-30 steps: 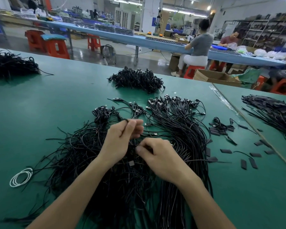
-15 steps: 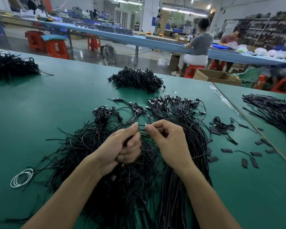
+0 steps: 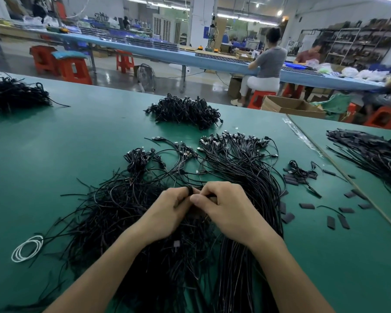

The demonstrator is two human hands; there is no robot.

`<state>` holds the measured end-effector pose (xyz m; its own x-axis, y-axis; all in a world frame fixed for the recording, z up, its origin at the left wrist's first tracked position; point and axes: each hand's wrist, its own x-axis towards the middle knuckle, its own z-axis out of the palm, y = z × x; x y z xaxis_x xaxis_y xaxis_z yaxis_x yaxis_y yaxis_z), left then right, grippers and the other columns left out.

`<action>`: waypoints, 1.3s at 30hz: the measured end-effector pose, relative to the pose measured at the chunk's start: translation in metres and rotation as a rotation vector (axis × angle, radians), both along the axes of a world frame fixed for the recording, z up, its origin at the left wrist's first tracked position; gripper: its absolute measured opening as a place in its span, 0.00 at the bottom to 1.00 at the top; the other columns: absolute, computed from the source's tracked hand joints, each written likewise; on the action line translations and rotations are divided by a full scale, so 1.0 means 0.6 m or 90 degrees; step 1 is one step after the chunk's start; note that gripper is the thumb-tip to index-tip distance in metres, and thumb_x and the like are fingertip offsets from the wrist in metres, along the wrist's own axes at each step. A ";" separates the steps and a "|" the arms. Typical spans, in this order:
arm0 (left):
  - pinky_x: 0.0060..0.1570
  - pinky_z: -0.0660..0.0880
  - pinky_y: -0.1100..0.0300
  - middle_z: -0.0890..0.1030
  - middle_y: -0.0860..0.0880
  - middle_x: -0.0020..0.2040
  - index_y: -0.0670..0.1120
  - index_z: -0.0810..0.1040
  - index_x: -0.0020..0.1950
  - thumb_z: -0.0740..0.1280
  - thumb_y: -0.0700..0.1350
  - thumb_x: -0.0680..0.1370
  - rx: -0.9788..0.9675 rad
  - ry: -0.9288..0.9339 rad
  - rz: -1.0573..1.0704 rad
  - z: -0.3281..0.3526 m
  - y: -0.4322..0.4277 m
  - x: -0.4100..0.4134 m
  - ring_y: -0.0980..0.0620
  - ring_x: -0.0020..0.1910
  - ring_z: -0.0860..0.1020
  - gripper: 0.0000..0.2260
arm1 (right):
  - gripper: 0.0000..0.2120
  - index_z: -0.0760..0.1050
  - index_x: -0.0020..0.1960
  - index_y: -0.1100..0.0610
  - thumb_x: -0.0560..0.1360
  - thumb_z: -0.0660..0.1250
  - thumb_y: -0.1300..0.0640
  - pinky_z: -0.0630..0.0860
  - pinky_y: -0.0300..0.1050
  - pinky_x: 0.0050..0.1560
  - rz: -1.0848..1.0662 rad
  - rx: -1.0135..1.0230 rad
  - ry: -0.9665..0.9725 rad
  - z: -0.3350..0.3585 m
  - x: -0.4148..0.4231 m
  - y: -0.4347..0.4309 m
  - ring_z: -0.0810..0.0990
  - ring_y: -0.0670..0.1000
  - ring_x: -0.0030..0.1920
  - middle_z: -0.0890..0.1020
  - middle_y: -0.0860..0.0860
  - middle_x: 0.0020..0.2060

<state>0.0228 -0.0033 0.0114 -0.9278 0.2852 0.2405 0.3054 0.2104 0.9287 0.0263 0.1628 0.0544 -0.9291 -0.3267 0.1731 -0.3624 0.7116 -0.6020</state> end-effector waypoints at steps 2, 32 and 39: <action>0.31 0.74 0.61 0.80 0.50 0.30 0.43 0.78 0.41 0.60 0.51 0.82 0.071 -0.102 -0.004 0.004 0.004 0.007 0.55 0.28 0.78 0.16 | 0.13 0.77 0.37 0.50 0.77 0.70 0.45 0.67 0.32 0.34 0.000 -0.072 0.023 0.006 -0.004 0.000 0.74 0.40 0.31 0.77 0.43 0.29; 0.21 0.68 0.65 0.77 0.49 0.26 0.48 0.79 0.36 0.55 0.55 0.84 0.050 -0.178 -0.021 0.019 0.005 0.018 0.52 0.20 0.74 0.23 | 0.07 0.83 0.39 0.50 0.75 0.73 0.50 0.75 0.39 0.38 0.045 -0.085 0.018 0.018 0.004 0.018 0.79 0.42 0.35 0.82 0.42 0.33; 0.17 0.60 0.68 0.66 0.52 0.24 0.51 0.69 0.30 0.60 0.66 0.78 0.185 -0.357 -0.200 0.039 -0.016 0.029 0.58 0.17 0.62 0.24 | 0.05 0.79 0.42 0.55 0.71 0.76 0.57 0.77 0.40 0.44 0.171 -0.349 -0.134 0.013 0.005 0.022 0.79 0.46 0.40 0.82 0.49 0.37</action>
